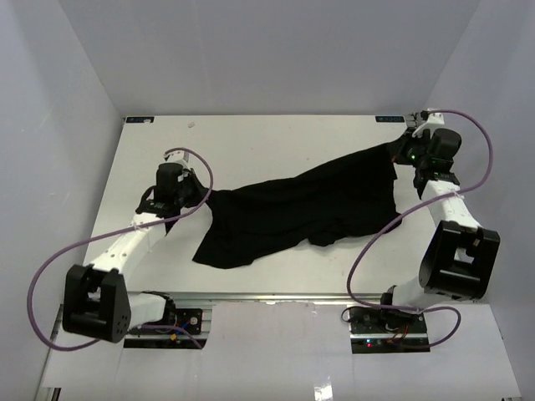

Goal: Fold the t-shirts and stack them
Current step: Flatten out the tshirt

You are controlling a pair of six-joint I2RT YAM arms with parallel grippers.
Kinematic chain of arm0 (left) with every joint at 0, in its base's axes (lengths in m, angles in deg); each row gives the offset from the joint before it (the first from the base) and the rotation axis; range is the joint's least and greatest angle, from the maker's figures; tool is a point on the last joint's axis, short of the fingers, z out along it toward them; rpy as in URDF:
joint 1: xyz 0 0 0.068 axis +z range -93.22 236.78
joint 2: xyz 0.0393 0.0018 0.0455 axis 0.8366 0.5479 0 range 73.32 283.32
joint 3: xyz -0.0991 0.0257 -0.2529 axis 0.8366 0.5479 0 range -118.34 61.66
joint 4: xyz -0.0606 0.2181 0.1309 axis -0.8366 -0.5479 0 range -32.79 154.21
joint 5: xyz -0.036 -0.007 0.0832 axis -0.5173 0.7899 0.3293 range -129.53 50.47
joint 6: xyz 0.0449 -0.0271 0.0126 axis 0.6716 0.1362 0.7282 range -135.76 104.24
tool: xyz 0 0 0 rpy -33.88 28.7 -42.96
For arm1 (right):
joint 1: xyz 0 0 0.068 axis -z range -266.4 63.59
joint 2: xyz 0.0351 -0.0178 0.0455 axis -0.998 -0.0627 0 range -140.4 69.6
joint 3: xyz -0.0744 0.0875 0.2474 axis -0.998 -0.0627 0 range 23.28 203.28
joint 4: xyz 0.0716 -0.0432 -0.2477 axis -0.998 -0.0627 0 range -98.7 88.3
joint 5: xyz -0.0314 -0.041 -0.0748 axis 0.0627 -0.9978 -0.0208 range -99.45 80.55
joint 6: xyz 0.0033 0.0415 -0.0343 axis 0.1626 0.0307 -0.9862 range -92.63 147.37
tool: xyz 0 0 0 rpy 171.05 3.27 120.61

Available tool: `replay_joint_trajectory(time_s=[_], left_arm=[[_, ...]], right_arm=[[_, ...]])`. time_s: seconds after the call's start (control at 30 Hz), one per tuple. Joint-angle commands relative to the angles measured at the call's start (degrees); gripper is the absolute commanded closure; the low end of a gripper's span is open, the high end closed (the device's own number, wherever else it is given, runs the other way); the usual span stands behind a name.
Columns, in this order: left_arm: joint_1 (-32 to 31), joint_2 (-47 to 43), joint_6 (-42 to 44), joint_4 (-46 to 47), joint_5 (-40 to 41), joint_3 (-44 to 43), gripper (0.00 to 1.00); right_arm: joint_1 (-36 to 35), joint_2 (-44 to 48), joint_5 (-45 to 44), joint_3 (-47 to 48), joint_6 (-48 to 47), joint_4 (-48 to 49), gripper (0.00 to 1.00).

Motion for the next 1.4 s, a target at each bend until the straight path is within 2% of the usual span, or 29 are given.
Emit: replay_joint_trajectory(time_s=[0.0,0.1,0.27,0.33,0.37,0.4,0.47,0.53,0.7,0.83,0.9,1.07,1.37], left_arm=[[1.81,5.33,-2.10,8.69,0.39,1.47,0.92],[3.04,10.43,-3.16,10.11,0.47,1.21,0.92],[4.63,18.62,-1.93,10.90,1.09,-5.37,0.91],[5.06,22.04,-1.05,8.11,1.62,-9.49,0.79],[5.07,22.84,-0.70,7.30,2.23,-10.73,0.68],[5.15,23.37,-0.26,6.51,2.67,-11.97,0.44],[5.24,23.73,0.27,3.88,2.76,-15.30,0.29],[5.15,23.03,0.79,0.99,2.41,-17.42,0.21],[5.15,16.89,-2.62,-9.38,-1.80,-22.44,0.22],[3.84,10.21,-10.51,-14.76,-7.95,-18.58,0.35],[1.74,7.30,-13.25,-17.56,-9.28,-14.89,0.38],[-4.49,5.10,-18.70,-22.67,-4.37,-12.50,0.35],[-12.42,14.14,-21.88,-29.62,5.47,-17.86,0.33]], right_arm=[[-1.15,-5.01,-2.13,3.16,-1.75,6.64,0.94],[-1.33,-10.29,-2.39,5.54,-1.75,7.25,0.94],[-1.50,-15.57,-2.13,9.59,-1.13,8.31,0.94],[-1.76,-16.53,-1.78,10.73,-0.87,8.40,0.94],[-1.77,-16.71,-1.60,10.99,-0.78,8.49,0.94],[-1.85,-16.89,-1.51,11.17,-0.87,8.58,0.94],[-1.85,-16.80,-1.16,11.35,-0.60,8.58,0.94],[-1.77,-16.28,-0.90,11.09,-0.25,8.67,0.94],[-1.85,-14.26,0.33,9.07,0.01,8.58,0.94],[-1.86,-12.67,0.68,7.22,-0.16,8.14,0.94],[-1.86,-11.88,1.03,6.26,-0.17,8.14,0.94],[-1.86,-10.83,1.65,4.85,-0.25,7.70,0.94],[-1.77,-10.47,2.09,3.88,0.01,7.61,0.94]])
